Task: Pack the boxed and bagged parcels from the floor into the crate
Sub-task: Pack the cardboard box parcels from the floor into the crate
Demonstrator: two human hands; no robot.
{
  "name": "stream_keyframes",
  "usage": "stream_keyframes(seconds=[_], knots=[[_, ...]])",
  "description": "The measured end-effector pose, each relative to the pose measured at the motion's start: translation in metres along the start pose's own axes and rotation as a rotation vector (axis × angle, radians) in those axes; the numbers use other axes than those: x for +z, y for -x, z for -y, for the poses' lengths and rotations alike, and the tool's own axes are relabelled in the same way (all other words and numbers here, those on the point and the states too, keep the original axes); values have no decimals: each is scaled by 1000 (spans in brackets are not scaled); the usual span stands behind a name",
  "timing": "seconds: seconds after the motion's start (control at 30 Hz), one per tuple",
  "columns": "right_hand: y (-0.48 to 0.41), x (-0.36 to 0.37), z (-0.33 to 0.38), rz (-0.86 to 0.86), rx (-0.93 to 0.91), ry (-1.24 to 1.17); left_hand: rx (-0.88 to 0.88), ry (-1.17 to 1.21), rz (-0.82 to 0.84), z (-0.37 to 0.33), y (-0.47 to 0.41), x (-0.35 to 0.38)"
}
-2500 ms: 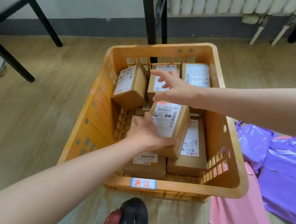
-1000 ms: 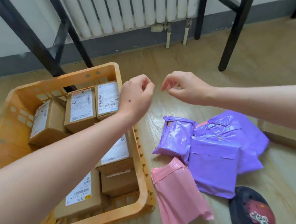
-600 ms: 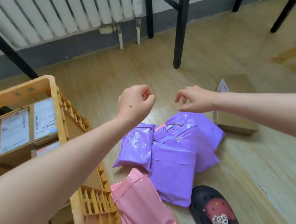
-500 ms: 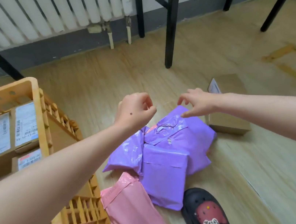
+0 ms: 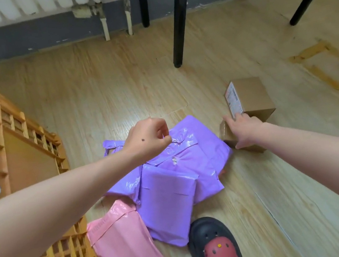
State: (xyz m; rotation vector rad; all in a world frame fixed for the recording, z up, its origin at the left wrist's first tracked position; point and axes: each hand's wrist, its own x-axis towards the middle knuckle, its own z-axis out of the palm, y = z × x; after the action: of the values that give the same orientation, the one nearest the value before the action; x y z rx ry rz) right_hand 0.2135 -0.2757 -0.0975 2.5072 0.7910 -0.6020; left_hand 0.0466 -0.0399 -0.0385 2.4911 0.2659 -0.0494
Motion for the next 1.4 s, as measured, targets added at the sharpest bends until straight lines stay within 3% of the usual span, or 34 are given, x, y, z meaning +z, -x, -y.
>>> stream_keyframes(seconds=[0.23,0.4,0.73,0.9,1.13,1.4], knots=[[-4,16,-4,-8,16,-30,-82,23,-47,21,3,-13],[3,26,3,-12,-21,-71,-85,29,-36,25,6,-15],[16,20,-1,-56,84,-57,-54,18,-35,22,14,-28],[27,-20,6,-176,6,-75,-4,52,-80,11,13,-50],[44,-131,67,-410,-330,68,-31,141,-49,-1,18,-88],[86,-234,192,-857,-610,-330,-182,204,-314,40,44,-157]])
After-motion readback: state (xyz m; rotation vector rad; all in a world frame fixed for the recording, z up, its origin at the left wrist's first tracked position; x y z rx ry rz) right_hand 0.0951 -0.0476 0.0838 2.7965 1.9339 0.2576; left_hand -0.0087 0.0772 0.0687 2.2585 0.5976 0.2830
